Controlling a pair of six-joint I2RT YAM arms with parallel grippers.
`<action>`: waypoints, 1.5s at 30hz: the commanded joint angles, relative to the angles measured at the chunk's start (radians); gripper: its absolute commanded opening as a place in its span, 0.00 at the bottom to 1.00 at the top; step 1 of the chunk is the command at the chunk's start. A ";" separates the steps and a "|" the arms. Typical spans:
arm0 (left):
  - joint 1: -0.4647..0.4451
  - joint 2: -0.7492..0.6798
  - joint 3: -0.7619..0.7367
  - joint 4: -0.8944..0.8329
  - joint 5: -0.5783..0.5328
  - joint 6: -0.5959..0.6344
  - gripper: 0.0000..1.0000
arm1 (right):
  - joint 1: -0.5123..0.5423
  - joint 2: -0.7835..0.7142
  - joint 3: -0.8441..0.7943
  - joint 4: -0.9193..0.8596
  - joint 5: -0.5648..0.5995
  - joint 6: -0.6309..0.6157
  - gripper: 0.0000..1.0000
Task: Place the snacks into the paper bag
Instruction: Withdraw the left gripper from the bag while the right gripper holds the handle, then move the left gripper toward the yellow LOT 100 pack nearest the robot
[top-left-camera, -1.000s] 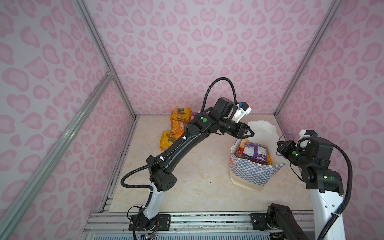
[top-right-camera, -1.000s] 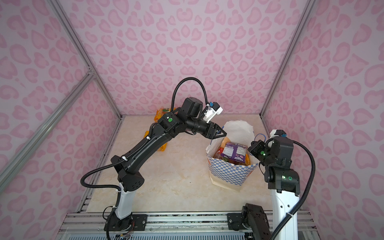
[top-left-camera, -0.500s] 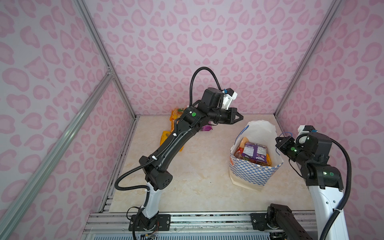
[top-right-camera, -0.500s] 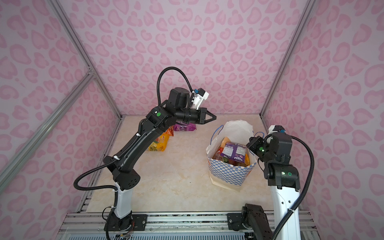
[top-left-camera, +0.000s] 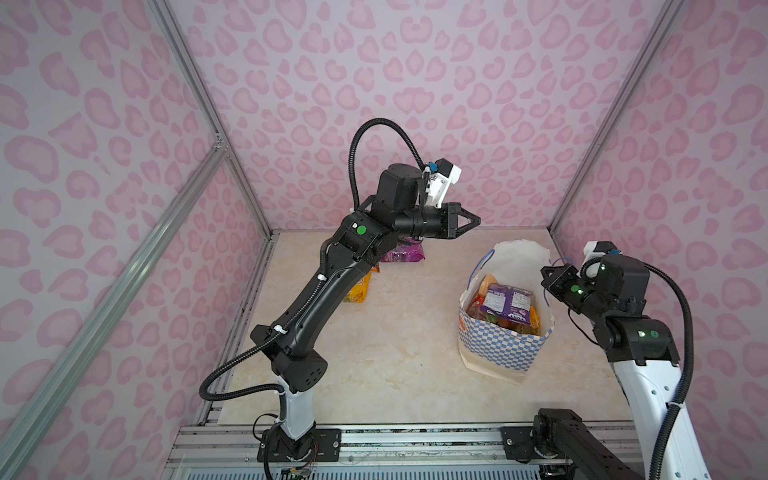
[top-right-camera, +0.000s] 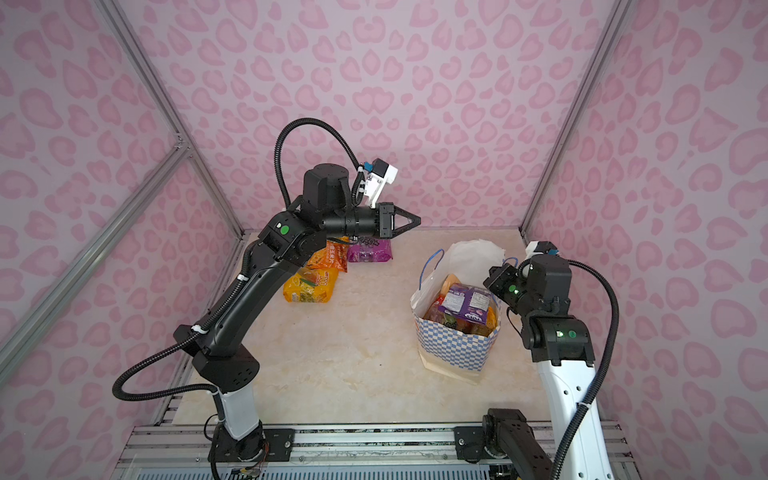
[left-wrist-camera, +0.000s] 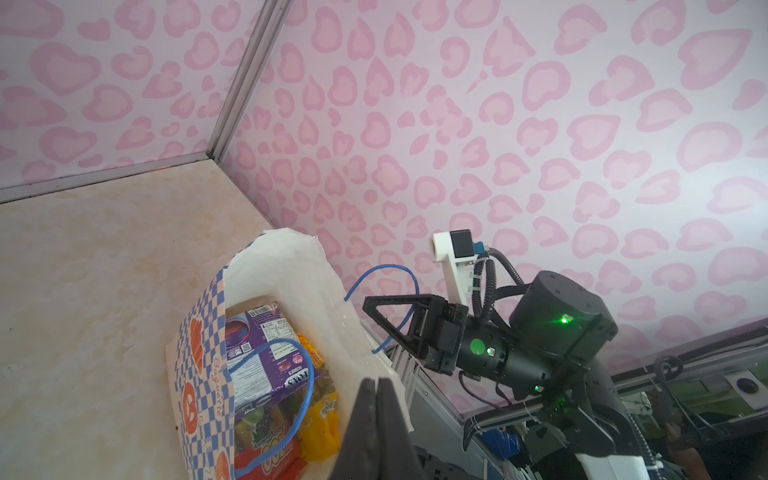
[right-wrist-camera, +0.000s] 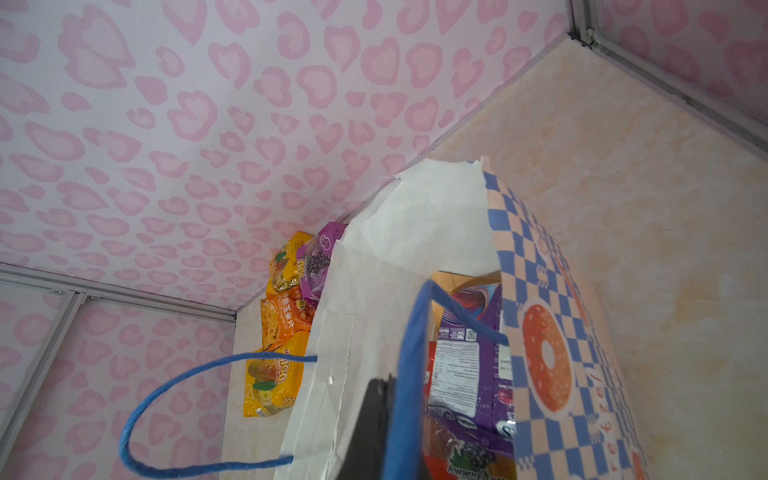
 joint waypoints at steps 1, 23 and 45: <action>0.010 -0.014 -0.007 0.032 -0.055 0.023 0.03 | 0.012 0.014 0.017 0.068 -0.023 -0.004 0.00; 0.033 0.192 -0.018 -0.108 0.240 0.236 0.87 | 0.096 0.068 0.035 0.079 0.038 -0.028 0.00; -0.038 0.232 -0.013 0.102 0.428 -0.043 0.08 | 0.088 0.054 0.026 0.054 0.048 -0.038 0.00</action>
